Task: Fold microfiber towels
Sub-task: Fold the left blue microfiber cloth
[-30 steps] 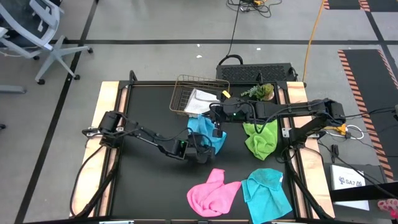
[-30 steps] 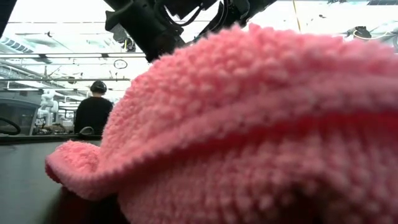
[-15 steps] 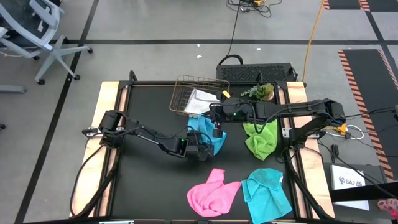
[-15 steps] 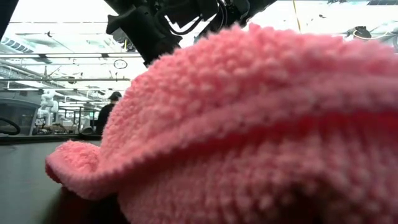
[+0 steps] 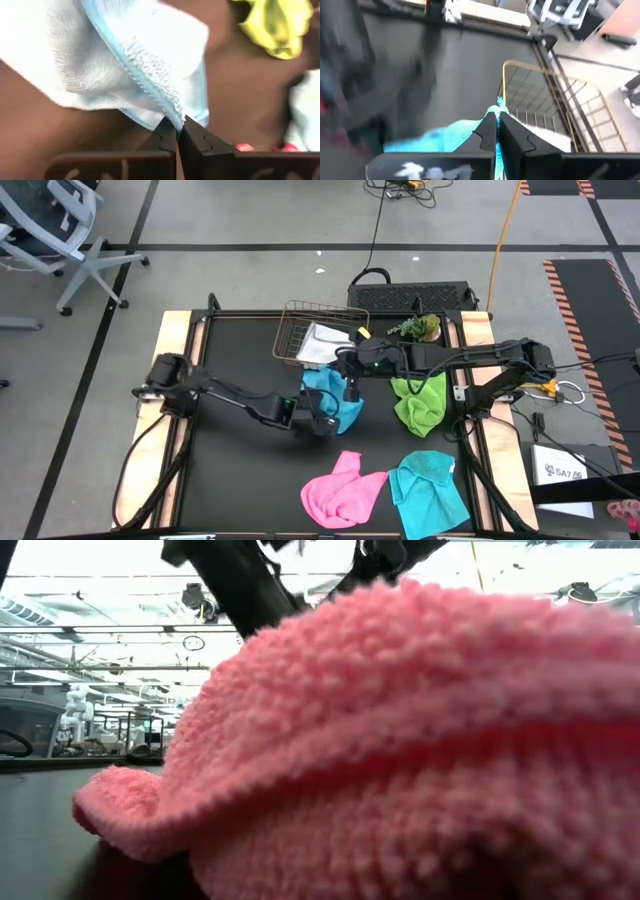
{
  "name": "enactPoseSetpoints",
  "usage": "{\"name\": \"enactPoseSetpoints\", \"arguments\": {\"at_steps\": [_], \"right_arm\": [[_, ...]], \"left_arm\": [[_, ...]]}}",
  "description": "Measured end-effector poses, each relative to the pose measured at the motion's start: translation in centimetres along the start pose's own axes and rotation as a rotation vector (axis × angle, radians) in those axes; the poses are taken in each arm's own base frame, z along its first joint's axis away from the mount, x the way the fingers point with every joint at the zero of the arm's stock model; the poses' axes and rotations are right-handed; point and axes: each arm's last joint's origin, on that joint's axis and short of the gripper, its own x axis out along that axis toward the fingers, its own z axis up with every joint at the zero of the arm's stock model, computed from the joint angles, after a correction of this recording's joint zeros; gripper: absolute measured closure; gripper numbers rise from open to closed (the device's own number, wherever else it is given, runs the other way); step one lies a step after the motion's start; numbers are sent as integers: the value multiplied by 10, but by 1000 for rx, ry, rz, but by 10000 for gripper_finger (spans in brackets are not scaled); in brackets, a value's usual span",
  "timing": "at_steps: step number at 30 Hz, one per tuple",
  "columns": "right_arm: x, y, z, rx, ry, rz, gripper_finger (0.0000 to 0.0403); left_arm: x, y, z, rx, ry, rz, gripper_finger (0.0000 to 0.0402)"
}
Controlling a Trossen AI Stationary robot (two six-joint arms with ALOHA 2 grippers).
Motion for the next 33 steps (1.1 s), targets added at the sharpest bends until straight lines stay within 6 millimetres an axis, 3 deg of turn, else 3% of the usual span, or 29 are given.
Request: {"name": "enactPoseSetpoints", "arguments": {"at_steps": [6, 10, 13, 19, 22, 27, 30, 33], "right_arm": [[-10, 4, -8, -20, 99, 29, 403], [-30, 8, 5, -15, -7, 39, 403], [-48, 7, 14, 12, -93, 34, 403], [-74, 1, 25, 106, -217, 112, 403], [-79, 10, 28, 167, -249, 249, 403], [-94, 28, 43, 124, -399, 381, 403], [-108, 26, 53, 89, -530, 340, 403], [-117, 15, 58, 57, -599, 157, 403]], "left_arm": [[-86, 5, 11, 73, 9, -18, 398], [-143, 17, 19, 94, -112, -27, 398], [-175, 27, 26, 106, -223, -39, 398], [-215, 41, 41, 156, -362, -100, 399], [-229, 43, 47, 213, -380, -162, 398], [-261, 49, 60, 285, -429, -316, 398], [-281, 57, 68, 319, -494, -385, 399], [-299, 65, 75, 348, -559, -437, 398]]}}
